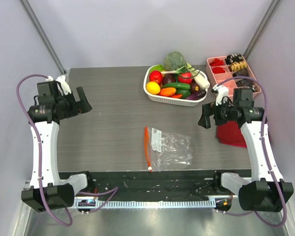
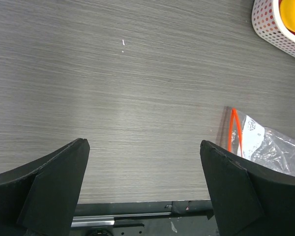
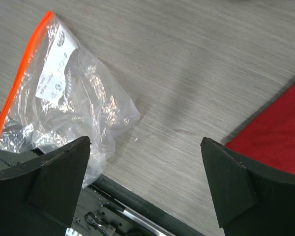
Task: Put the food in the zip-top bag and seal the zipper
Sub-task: Pick up the zipper food storage bag at the center of the board, then open the zipper of the food storage bag at the center of the board.
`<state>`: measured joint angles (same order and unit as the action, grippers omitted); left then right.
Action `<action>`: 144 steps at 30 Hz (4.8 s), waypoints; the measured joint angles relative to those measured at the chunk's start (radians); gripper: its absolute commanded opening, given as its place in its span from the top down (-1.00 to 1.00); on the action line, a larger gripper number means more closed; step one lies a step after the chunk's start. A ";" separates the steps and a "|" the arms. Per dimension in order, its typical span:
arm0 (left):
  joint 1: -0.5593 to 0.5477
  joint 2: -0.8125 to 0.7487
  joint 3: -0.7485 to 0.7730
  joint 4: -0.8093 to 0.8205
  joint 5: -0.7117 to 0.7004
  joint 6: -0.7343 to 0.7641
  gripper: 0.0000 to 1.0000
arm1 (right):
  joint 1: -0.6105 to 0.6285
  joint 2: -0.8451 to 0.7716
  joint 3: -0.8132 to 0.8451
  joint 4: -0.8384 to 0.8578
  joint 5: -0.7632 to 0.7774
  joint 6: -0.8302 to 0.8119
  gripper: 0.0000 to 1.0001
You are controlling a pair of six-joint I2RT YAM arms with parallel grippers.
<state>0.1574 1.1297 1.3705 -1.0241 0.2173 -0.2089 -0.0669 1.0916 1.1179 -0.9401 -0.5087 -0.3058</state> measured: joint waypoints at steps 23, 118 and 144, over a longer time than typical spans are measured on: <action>0.000 -0.194 -0.261 0.173 0.129 -0.156 -1.00 | 0.718 0.359 -0.008 0.030 0.149 -0.169 -0.99; -0.217 -0.128 -0.151 0.065 -0.034 -0.193 0.99 | 0.843 0.715 0.512 0.819 -0.069 0.880 -0.55; -0.232 -0.071 -0.022 -0.116 -0.229 0.006 1.00 | 0.837 0.818 0.498 0.682 0.007 0.832 0.98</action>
<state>-0.0746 1.0584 1.3483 -1.1400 -0.0120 -0.2024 0.7696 1.9099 1.6157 -0.2577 -0.5014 0.5259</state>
